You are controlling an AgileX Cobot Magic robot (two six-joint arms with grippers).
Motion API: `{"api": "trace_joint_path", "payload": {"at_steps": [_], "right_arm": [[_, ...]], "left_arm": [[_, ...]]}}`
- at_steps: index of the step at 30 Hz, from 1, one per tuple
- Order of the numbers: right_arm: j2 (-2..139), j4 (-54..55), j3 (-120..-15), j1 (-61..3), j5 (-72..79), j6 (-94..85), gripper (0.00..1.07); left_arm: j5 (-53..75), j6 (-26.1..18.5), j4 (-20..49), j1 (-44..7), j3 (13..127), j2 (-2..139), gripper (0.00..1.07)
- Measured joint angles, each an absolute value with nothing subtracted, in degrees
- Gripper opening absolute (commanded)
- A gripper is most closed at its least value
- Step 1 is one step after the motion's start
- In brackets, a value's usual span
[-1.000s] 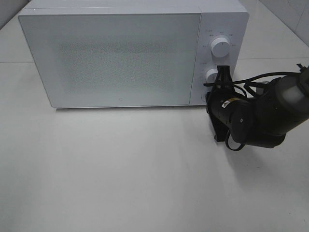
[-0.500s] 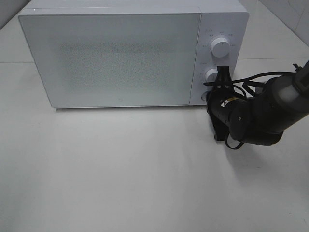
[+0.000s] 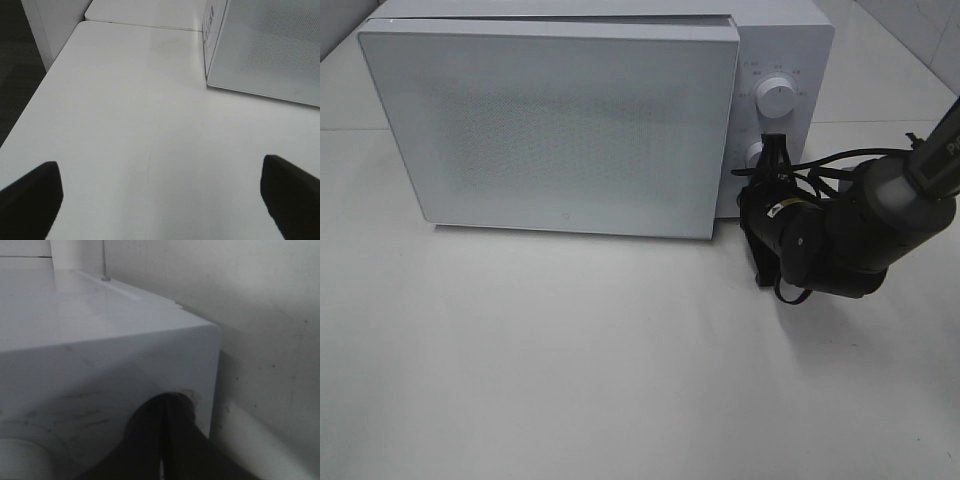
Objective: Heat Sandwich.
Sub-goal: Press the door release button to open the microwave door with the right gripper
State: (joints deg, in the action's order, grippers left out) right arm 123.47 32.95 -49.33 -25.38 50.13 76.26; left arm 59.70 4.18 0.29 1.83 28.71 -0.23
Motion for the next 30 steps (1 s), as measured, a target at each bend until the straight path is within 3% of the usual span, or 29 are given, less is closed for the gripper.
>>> {"api": "trace_joint_path", "payload": {"at_steps": [30], "right_arm": [[123.47,33.98,-50.48,-25.61,46.7,75.8,0.02]], "left_arm": [[59.7,4.18,0.29,1.83,28.71,-0.23,1.03]]}}
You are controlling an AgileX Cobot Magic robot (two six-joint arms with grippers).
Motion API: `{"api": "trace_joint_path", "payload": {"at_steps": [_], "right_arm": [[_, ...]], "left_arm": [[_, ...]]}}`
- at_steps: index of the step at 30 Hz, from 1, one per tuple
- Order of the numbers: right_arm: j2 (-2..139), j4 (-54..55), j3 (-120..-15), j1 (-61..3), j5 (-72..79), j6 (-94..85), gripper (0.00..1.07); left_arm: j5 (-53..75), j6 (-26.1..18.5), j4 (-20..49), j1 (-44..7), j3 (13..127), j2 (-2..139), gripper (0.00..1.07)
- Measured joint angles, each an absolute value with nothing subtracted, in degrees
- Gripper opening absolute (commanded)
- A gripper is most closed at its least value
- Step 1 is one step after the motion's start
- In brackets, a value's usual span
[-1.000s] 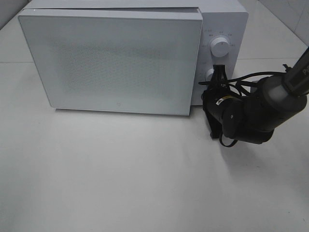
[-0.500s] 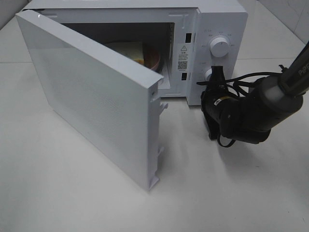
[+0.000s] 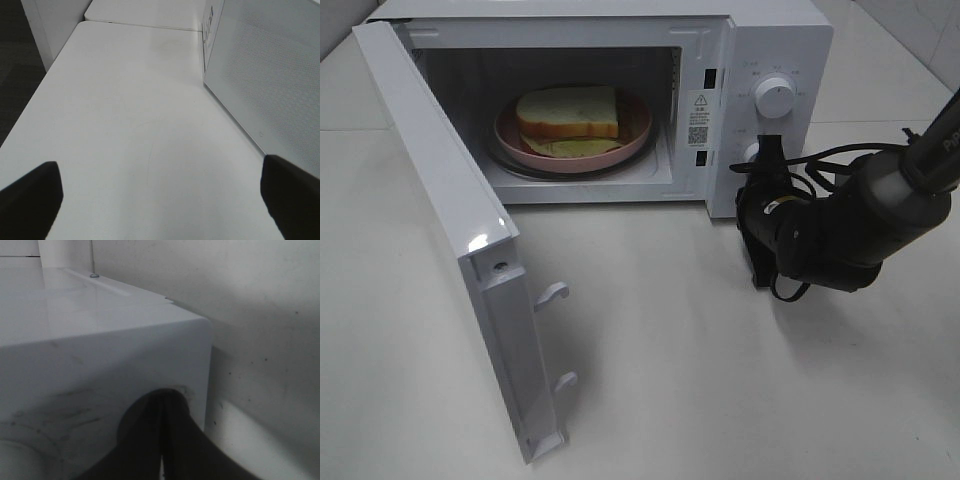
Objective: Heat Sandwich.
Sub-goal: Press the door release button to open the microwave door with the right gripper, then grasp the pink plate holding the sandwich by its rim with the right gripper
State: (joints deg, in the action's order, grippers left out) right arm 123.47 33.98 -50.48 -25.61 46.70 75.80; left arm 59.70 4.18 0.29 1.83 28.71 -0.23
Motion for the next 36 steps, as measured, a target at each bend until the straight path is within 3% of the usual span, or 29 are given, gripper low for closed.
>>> {"api": "trace_joint_path", "payload": {"at_steps": [17,36], "right_arm": [[121.41,32.66,-50.42,-24.58,42.0,75.8,0.02],[111.1,25.15,-43.6,-24.01,31.17,68.53,0.03]], "left_arm": [[59.7,4.18,0.29,1.83,28.71,-0.23,1.03],[59.7,4.18,0.29,1.83,28.71,-0.23,1.03]]}}
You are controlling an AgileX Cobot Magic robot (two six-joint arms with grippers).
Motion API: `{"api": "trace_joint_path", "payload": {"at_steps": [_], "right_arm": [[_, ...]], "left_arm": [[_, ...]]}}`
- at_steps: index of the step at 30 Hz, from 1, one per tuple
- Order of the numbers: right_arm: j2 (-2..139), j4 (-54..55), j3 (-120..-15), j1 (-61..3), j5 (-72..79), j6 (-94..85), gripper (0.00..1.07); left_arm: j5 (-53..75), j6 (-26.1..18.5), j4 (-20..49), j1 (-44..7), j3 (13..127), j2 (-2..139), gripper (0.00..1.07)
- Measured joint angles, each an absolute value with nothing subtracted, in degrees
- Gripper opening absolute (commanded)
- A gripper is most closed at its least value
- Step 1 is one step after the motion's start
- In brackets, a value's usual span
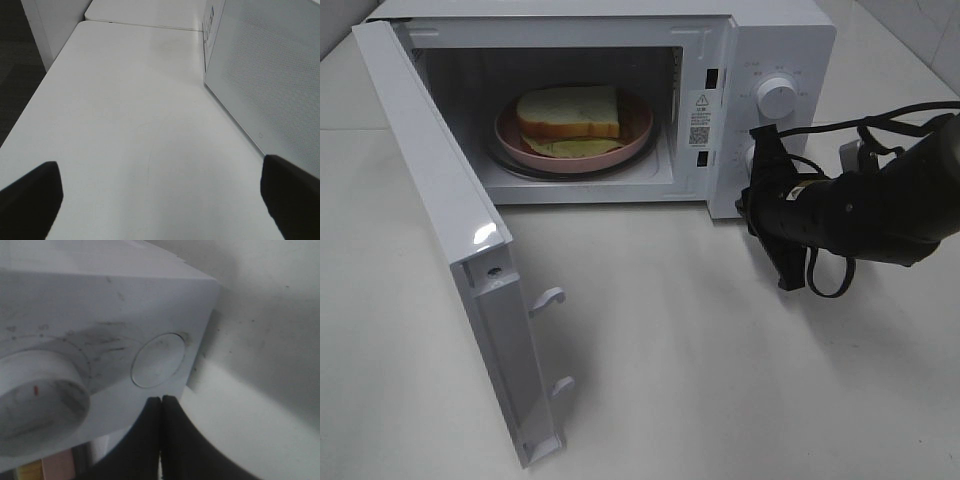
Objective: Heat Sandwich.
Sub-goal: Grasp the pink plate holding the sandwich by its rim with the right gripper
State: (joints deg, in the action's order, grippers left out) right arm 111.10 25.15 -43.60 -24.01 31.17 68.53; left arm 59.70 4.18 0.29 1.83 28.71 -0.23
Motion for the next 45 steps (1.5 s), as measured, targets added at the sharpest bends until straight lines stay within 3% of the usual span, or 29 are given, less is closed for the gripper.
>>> {"api": "trace_joint_path", "payload": {"at_steps": [9,31,45], "right_arm": [[101.53,25.1,-38.5,-24.01,18.22,59.82,0.06],[87.15,19.65,-38.39,-24.01,-11.75,32.31,0.12],[83.19,18.05,-44.52,-24.01,-35.07,10.31,0.15]], "left_arm": [[59.7,4.18,0.29,1.83,28.71,-0.23,1.03],[59.7,4.18,0.29,1.83,28.71,-0.23,1.03],[59.7,4.18,0.29,1.83,28.71,-0.23,1.03]]}}
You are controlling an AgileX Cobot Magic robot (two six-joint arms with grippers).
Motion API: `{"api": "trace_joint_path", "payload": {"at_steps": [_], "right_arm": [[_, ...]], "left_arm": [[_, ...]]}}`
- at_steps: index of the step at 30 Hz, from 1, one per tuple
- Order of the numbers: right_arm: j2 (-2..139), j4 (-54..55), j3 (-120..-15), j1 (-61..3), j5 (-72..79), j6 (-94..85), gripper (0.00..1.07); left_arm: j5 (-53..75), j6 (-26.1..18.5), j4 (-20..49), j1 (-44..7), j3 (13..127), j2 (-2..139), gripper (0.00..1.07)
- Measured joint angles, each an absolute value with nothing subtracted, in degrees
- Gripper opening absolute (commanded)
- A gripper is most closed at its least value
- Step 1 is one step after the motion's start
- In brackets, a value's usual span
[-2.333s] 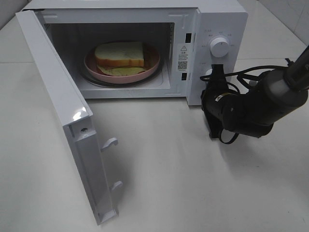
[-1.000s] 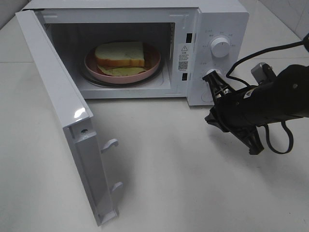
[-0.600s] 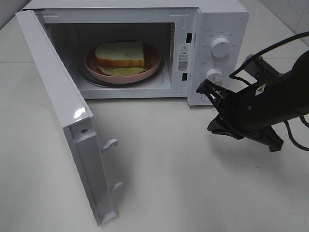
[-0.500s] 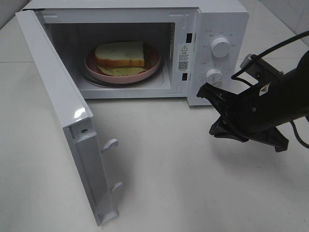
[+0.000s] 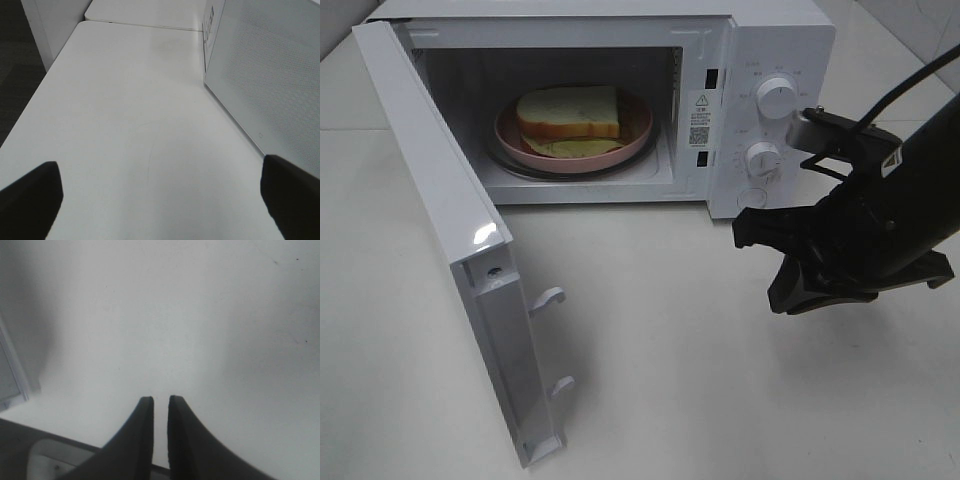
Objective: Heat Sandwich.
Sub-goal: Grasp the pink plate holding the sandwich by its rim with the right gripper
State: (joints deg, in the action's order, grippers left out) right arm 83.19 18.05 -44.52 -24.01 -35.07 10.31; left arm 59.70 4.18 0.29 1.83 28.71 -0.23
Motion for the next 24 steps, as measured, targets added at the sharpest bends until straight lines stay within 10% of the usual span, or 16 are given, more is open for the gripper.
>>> {"api": "trace_joint_path", "payload": {"at_steps": [24], "right_arm": [[83.19,3.21,-55.75,-24.01,-52.37,-51.8,0.29]], "left_arm": [[59.7,4.18,0.29,1.83,28.71,-0.23,1.03]]}}
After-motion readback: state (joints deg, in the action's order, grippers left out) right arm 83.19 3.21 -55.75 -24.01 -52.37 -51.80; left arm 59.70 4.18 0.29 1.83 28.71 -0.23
